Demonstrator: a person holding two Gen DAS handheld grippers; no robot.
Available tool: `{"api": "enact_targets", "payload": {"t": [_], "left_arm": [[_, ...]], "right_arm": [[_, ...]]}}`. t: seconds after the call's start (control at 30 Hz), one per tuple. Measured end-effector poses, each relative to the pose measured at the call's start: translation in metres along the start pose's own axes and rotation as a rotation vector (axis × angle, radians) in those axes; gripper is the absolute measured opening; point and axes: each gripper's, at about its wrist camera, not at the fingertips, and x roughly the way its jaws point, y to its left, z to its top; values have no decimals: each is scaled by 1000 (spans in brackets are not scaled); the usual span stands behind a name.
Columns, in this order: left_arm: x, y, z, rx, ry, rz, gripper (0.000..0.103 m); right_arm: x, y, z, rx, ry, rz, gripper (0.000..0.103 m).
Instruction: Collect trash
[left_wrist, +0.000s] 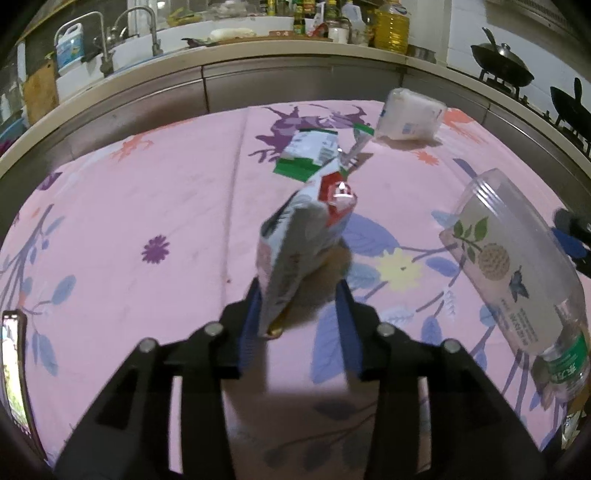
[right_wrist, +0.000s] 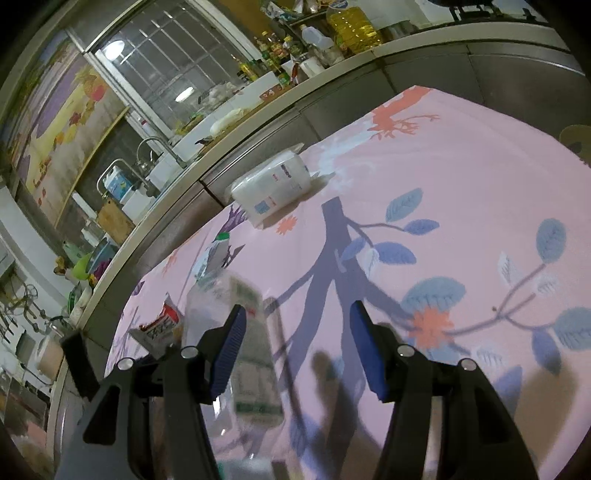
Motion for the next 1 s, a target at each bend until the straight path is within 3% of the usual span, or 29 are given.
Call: {"api": "enact_targets", "payload": {"t": [0.17, 0.3, 0.57, 0.73, 0.77, 0.83, 1.0], "left_arm": [[0, 0, -1, -5, -1, 15, 47], [0, 3, -1, -14, -2, 18, 47], [0, 3, -2, -18, -5, 28, 49], [1, 4, -1, -25, -4, 33, 52], [1, 4, -2, -25, -4, 34, 52], [0, 5, -2, -26, -5, 34, 52], [0, 5, -3, -26, -5, 41, 54]], "right_arm": [[-22, 19, -17, -100, -9, 36, 58], [-40, 40, -39, -261, -13, 24, 61], [-54, 51, -92, -467, 98, -37, 61], [-45, 46, -102, -463, 134, -77, 60], [-44, 44, -102, -455, 136, -78, 57], [-38, 43, -99, -440, 153, -58, 38], [-15, 52, -80, -412, 155, -39, 39]]}}
